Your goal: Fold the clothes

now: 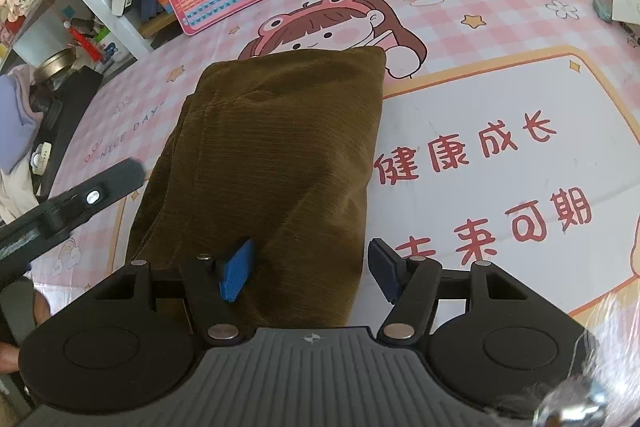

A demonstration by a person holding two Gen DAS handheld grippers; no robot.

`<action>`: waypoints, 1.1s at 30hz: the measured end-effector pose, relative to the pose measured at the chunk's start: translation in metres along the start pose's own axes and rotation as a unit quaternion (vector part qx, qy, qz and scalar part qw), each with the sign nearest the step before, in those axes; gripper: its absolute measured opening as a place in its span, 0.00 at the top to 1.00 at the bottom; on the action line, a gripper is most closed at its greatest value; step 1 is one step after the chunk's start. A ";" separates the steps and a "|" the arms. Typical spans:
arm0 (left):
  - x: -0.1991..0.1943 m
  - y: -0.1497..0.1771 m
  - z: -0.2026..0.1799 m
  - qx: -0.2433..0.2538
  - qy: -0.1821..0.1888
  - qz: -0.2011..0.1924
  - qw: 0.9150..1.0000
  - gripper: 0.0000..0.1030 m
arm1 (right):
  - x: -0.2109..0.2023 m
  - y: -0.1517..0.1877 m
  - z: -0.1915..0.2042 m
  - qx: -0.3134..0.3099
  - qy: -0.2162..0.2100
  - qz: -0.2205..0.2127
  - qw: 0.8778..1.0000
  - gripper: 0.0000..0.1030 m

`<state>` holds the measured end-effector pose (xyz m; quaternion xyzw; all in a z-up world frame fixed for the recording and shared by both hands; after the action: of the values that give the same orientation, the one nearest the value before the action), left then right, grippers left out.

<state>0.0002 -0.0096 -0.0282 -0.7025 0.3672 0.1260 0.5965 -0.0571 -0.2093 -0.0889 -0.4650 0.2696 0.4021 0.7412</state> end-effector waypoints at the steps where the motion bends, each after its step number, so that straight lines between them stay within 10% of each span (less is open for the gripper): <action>1: 0.001 0.003 0.002 -0.002 -0.002 0.007 1.000 0.27 | 0.001 0.000 0.000 0.002 -0.001 0.001 1.000 0.42; 20: 0.026 0.037 0.008 -0.031 -0.002 0.098 0.995 0.25 | -0.001 0.002 -0.005 0.030 -0.024 0.004 0.999 0.49; 27: 0.024 0.039 -0.012 -0.023 0.006 0.111 0.994 0.62 | -0.010 0.000 0.005 -0.017 -0.015 -0.019 1.000 0.73; 33: 0.003 0.037 -0.041 0.016 0.020 0.089 0.996 0.68 | -0.028 0.001 0.011 -0.104 0.019 -0.040 0.994 0.77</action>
<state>-0.0329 -0.0497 -0.0470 -0.6597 0.4421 0.1580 0.5868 -0.0725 -0.2089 -0.0631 -0.5575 0.2214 0.3891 0.6991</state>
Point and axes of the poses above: each gripper's, at about its wrist camera, not at the fingertips, and x roughly the way its jaws point, z to its left, y to its underside, the point moved 9 cm from there along x, roughly the way its jaws point, and after that the axes turned 3 degrees about -y, right-handed, at the moved point
